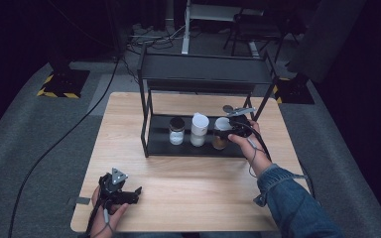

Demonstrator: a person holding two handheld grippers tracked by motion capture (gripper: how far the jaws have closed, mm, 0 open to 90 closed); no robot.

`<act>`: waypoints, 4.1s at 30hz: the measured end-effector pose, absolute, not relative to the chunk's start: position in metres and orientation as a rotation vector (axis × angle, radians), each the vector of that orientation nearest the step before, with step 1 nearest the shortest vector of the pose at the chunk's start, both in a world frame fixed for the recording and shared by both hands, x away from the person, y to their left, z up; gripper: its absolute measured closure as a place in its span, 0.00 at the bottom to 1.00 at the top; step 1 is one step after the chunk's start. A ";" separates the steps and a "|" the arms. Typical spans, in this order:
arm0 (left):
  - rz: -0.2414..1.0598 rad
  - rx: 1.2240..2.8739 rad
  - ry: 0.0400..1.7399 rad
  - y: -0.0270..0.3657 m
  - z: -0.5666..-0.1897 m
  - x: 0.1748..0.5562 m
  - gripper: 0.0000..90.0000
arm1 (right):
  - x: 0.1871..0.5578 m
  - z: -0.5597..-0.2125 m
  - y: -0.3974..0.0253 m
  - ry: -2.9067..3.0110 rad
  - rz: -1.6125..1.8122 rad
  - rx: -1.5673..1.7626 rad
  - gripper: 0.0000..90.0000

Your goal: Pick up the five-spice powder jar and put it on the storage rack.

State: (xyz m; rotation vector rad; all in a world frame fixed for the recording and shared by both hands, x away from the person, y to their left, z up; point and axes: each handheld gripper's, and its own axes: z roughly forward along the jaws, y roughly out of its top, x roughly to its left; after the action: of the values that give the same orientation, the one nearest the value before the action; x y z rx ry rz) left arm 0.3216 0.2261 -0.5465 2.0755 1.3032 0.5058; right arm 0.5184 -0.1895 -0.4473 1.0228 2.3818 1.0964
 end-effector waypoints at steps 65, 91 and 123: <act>0.505 2.074 1.305 0.225 -0.547 0.322 0.01 | 0.393 -0.360 -0.230 2.311 1.346 0.803 0.16; 0.505 2.074 1.306 0.225 -0.547 0.322 0.01 | 0.357 -0.404 -0.259 2.320 1.347 0.877 0.13; 0.505 2.074 1.307 0.225 -0.547 0.322 0.01 | 0.350 -0.484 -0.274 2.372 1.307 0.933 0.06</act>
State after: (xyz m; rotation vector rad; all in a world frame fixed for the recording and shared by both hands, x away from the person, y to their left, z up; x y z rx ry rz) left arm 0.3218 0.2254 -0.5465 2.0742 1.3069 0.5047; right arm 0.3502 -0.2742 -0.4844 0.9331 2.3724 1.3071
